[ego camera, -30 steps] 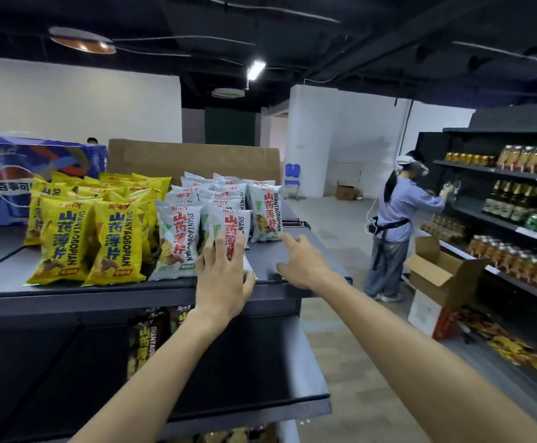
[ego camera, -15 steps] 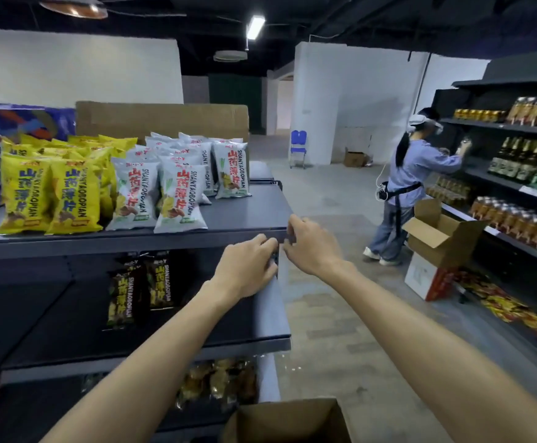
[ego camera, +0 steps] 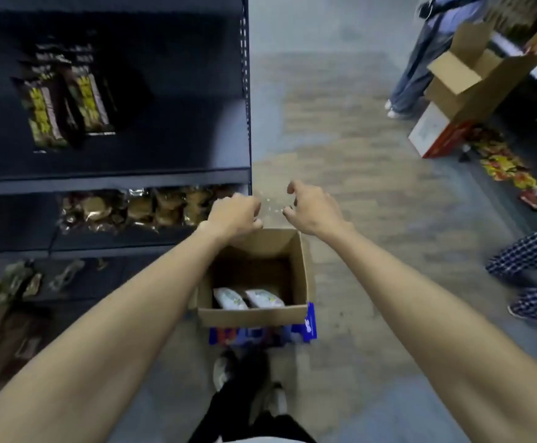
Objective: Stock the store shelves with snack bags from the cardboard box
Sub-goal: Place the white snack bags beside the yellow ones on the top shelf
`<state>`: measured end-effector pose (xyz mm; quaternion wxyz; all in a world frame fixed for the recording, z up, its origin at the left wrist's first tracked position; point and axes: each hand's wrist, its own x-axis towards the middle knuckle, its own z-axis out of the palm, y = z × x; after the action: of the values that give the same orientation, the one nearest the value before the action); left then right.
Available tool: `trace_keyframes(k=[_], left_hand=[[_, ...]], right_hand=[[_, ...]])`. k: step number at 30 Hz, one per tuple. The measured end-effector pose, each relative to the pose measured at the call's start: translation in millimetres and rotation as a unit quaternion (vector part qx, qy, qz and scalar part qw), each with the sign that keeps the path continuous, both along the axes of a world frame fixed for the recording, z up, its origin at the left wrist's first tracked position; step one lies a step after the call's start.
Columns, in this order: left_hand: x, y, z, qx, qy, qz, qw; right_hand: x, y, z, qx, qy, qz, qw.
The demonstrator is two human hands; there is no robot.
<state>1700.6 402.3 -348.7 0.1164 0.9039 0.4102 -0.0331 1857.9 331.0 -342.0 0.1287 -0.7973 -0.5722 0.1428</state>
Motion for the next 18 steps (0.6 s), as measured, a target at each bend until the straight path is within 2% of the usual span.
trace_keyframes(k=[7,12,18], left_hand=[[-14,-14,-107,-0.137,0.053,0.038,0.988],[-29,-9,-170,-0.23,0.077,0.084,0.967],[-41,-3,-259,-0.29,0.118,0.172,0.934]], right_hand=[[-19,-19,-114,-0.185,0.066,-0.012,0.98],[-30,-24,-188,-0.298,0.108,-0.034,0.948],[-33,-17,-277,-0.424,0.151,-0.023,0.893]])
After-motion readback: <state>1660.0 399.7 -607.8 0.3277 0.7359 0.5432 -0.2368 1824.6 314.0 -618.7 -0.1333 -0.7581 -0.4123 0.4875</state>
